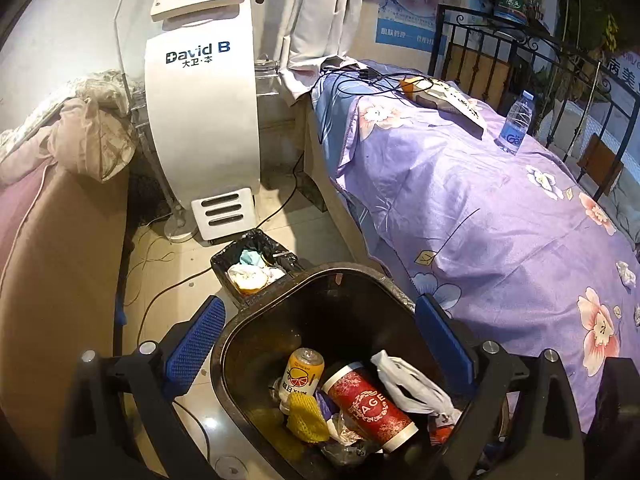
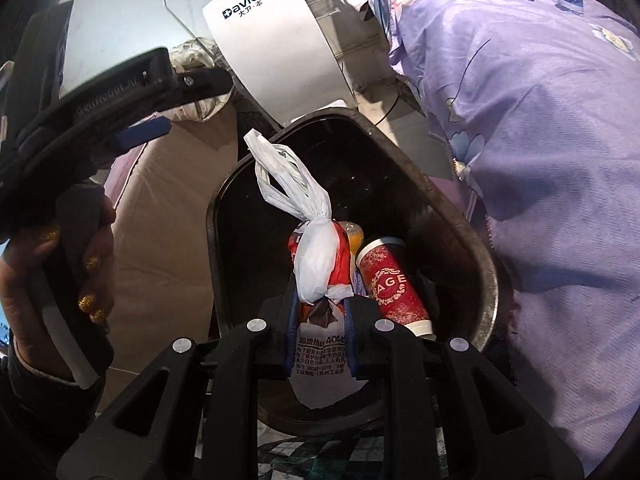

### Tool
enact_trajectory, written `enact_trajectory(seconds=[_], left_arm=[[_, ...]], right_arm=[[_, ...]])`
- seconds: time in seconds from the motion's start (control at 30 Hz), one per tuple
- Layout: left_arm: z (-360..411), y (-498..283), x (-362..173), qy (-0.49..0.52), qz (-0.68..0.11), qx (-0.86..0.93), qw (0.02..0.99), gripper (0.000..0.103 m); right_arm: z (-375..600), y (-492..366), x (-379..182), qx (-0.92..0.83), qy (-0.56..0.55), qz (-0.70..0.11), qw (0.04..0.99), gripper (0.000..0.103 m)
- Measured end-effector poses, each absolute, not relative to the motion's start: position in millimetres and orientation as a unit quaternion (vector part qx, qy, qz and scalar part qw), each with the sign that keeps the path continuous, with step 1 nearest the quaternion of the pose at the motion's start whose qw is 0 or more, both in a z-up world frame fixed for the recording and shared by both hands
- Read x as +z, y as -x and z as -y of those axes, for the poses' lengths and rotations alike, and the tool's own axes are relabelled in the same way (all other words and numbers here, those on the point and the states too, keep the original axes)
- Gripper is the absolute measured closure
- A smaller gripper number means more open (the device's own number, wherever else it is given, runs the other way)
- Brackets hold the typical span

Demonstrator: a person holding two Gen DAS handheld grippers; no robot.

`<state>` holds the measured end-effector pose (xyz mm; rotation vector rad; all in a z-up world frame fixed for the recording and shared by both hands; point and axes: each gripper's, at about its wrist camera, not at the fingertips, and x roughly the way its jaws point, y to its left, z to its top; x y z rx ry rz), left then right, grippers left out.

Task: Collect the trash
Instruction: 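Carry the foam net and tied bag to the bin while opening the left gripper to drop the net, then open the right gripper to drop the white tied bag into the bin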

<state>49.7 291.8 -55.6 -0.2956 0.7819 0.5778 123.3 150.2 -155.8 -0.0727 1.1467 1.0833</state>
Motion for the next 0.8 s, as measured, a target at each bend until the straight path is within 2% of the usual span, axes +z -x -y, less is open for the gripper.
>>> enact_trajectory(seconds=[0.5, 0.6, 0.67, 0.77, 0.8], left_arm=[[-299, -49, -60, 0.153, -0.376, 0.277, 0.871, 0.009], [-300, -49, -61, 0.16, -0.378, 0.277, 0.869, 0.009], [-301, -49, -61, 0.163, -0.378, 0.275, 0.869, 0.009], [-300, -50, -60, 0.161, -0.375, 0.276, 0.87, 0.009], [-299, -50, -59, 0.16, -0.375, 0.276, 0.87, 0.009]], right_arm=[[-186, -117, -185, 0.494, 0.07, -0.542, 0.676, 0.083], [-189, -114, -187, 0.501, 0.072, -0.544, 0.67, 0.077], [-190, -112, -188, 0.506, 0.073, -0.542, 0.667, 0.059], [-190, -108, -188, 0.511, 0.071, -0.534, 0.67, 0.044], [-190, -107, -186, 0.514, 0.071, -0.531, 0.67, 0.043]])
